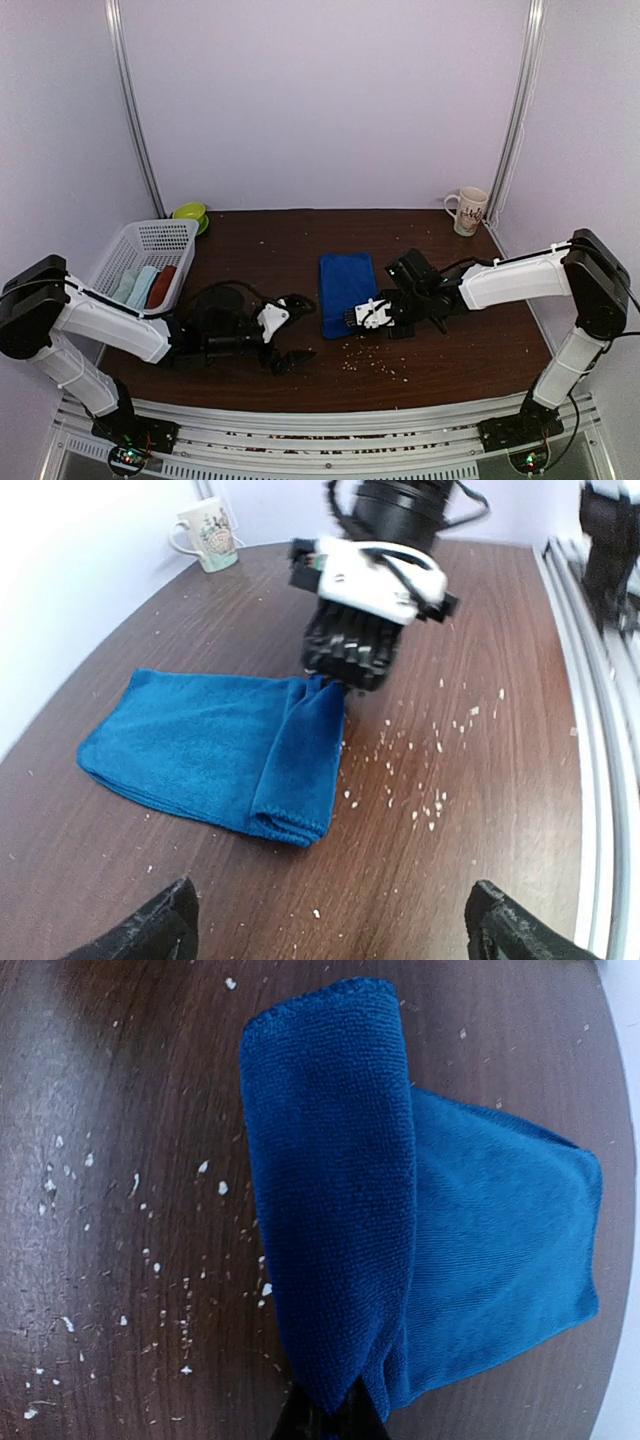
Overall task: Roll the towels
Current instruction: Roll the towel at the center of the board.
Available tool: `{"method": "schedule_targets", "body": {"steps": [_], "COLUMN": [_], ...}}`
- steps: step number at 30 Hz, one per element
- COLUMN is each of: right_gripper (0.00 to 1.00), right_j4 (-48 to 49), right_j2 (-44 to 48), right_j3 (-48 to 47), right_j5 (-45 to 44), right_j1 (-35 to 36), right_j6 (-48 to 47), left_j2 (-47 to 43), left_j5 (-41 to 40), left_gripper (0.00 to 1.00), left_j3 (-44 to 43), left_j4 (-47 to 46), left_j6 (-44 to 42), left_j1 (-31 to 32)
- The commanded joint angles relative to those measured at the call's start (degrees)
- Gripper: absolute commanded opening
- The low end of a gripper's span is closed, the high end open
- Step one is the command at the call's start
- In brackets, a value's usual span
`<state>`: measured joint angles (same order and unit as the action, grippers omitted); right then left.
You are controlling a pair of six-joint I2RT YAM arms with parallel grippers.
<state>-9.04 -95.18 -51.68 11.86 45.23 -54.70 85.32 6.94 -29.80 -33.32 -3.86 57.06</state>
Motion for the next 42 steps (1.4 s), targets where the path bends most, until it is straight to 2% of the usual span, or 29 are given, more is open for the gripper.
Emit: {"method": "schedule_targets", "body": {"steps": [1, 8, 14, 18, 25, 34, 42], "right_gripper": [0.00, 0.00, 0.00, 0.00, 0.00, 0.00, 0.00], "right_j4": [-11.4, -13.1, -15.0, -15.6, -16.6, -18.7, -21.0], "right_j2": [-3.1, -1.7, -2.5, -2.8, -2.8, -1.9, -2.3], "right_j3": [-2.6, -2.7, -3.2, -3.6, -4.0, -5.0, -6.4], "right_j5": [3.8, 4.3, 5.2, 6.1, 7.2, 8.9, 10.9], "right_j1": [-1.3, -2.0, -2.4, -3.0, -4.1, -4.5, -4.9], "right_j6": [1.7, 0.6, -0.5, -0.9, -1.6, -2.4, -2.7], "left_j2": [2.0, 16.6, 27.5, 29.2, 30.3, 30.3, 32.0], "left_j5": [-12.6, -32.2, -40.2, -38.6, -34.2, -33.7, -32.0], "left_gripper": [0.94, 0.95, 0.96, 0.94, 0.76, 0.75, 0.60], "left_j3": [0.4, -6.8, -10.1, -10.6, -15.0, -18.7, -22.0], "left_j4": [-5.9, -10.6, -21.9, -23.7, -11.1, -0.6, 7.3], "left_j6": [-13.8, -24.5, -33.2, -35.6, -37.6, -35.8, -36.5], "left_j1": [5.5, 17.1, 20.7, 20.9, 20.7, 17.2, 16.1]}}
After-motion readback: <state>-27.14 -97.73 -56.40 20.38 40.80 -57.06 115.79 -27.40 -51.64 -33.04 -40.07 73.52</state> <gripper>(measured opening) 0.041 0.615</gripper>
